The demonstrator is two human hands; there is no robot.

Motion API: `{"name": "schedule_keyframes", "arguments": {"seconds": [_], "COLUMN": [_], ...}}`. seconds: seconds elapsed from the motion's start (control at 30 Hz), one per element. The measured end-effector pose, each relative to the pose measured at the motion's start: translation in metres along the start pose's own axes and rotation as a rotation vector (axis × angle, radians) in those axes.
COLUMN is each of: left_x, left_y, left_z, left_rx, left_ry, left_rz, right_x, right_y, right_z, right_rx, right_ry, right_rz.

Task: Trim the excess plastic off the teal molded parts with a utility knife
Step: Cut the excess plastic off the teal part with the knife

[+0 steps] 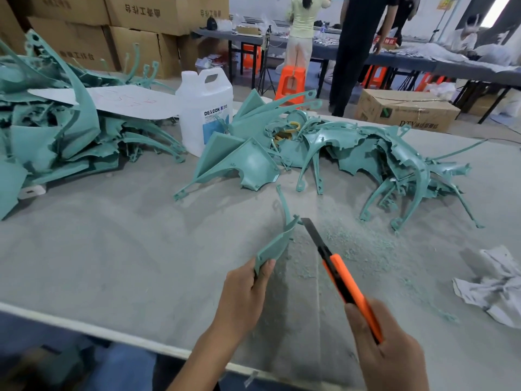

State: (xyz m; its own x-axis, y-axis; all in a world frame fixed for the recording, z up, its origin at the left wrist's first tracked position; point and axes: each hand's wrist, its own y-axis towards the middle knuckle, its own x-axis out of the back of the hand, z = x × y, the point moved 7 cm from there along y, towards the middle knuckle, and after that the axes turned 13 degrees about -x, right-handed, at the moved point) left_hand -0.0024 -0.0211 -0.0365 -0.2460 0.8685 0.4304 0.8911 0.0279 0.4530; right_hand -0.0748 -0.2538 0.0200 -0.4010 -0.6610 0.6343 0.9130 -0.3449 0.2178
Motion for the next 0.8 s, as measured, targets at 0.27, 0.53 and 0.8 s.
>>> {"name": "schedule_keyframes", "arguments": {"seconds": [0.27, 0.53, 0.8], "left_x": [0.000, 0.001, 0.018], "left_y": [-0.001, -0.001, 0.009], "left_z": [-0.003, -0.002, -0.023], "left_rx": [-0.032, 0.024, -0.290], "left_ry": [-0.003, -0.013, 0.393], "left_rz": [0.005, 0.006, 0.116], "right_x": [-0.001, -0.025, -0.013], "right_y": [0.012, 0.002, 0.009], "right_z": [-0.026, -0.042, -0.063], "right_rx": [-0.133, -0.447, -0.547], "right_ry": [0.055, 0.682, 0.740], "right_rz": [0.055, 0.293, 0.160]}}
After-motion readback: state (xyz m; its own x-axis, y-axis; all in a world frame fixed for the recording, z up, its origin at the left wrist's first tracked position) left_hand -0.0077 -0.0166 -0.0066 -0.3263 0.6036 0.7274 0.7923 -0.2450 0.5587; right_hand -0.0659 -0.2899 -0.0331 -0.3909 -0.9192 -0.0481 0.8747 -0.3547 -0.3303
